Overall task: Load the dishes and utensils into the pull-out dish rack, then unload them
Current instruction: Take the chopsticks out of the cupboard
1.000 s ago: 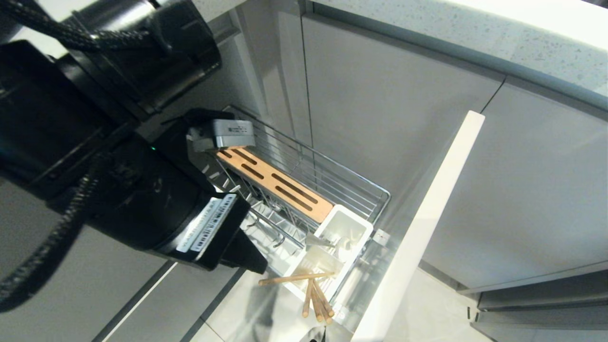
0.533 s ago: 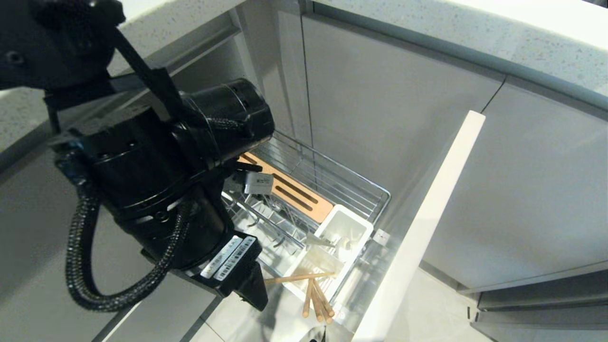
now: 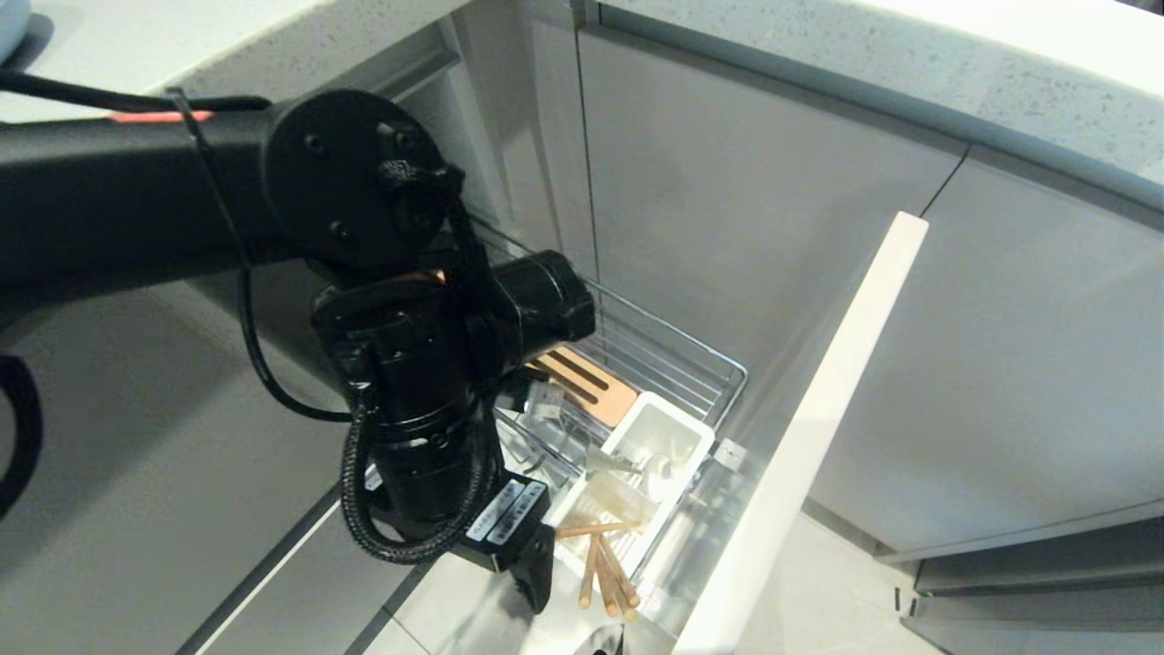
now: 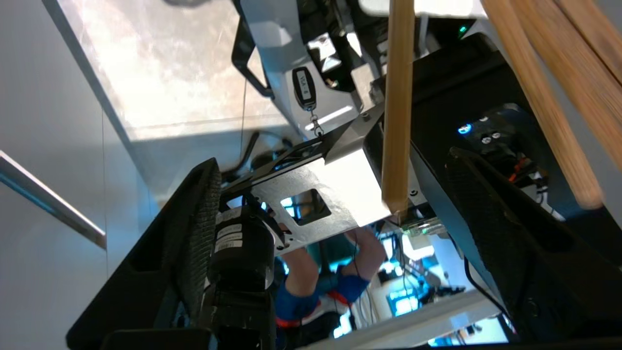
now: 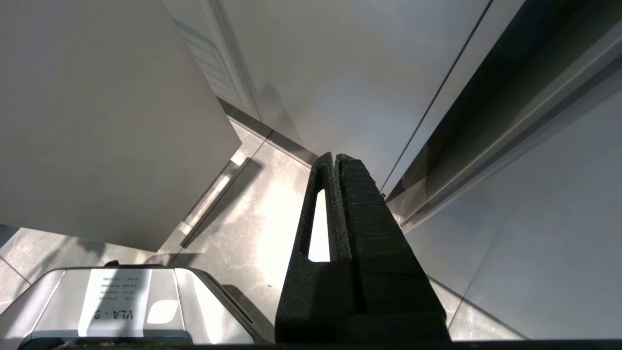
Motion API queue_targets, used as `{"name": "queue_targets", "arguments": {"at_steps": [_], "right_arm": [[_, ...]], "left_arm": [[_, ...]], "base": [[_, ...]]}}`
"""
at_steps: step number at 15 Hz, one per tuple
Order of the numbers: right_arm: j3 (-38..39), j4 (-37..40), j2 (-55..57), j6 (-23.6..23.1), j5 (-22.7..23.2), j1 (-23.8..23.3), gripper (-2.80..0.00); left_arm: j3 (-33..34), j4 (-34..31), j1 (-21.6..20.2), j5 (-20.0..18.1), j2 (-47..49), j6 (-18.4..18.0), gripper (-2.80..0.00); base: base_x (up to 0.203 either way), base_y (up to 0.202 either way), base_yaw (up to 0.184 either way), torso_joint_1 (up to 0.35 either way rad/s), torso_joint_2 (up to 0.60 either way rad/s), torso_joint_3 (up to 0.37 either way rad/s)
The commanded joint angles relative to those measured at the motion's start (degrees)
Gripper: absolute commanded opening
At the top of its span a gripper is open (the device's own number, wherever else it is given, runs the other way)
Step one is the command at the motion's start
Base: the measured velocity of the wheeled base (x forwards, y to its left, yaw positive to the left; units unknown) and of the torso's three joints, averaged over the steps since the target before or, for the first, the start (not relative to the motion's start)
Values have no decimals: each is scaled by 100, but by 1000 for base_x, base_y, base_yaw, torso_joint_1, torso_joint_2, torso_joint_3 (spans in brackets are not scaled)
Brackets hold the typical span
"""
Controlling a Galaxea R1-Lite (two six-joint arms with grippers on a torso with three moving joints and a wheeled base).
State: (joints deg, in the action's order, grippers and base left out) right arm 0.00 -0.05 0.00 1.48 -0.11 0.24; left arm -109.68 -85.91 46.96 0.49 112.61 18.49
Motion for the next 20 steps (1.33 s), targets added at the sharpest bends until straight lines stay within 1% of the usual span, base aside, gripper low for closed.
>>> {"name": "queue_targets", "arguments": {"at_steps": [1, 3, 5, 10, 11, 20], "right_arm": [[9, -4, 0, 2, 2, 2, -280], [8, 2, 0, 2, -3, 2, -280], [8, -4, 0, 2, 1, 2, -280], [9, 0, 0, 2, 2, 2, -280], [9, -4, 0, 2, 2, 2, -280], [9, 5, 0, 2, -6, 2, -280]], "left_arm": [[-12, -36, -56, 3, 325, 14, 0], [-31, -15, -131, 4, 452, 1, 0], [-36, -23, -178, -5, 559, -135, 0], [-45, -5, -178, -14, 600, -144, 0], [-45, -5, -178, -14, 591, -144, -280], [-77, -1, -99, -40, 525, -135, -280]], "base": [[0, 0, 0, 0, 0, 0], [0, 0, 0, 0, 0, 0], [0, 0, 0, 0, 0, 0], [0, 0, 0, 0, 0, 0], [0, 0, 0, 0, 0, 0], [0, 0, 0, 0, 0, 0]]}}
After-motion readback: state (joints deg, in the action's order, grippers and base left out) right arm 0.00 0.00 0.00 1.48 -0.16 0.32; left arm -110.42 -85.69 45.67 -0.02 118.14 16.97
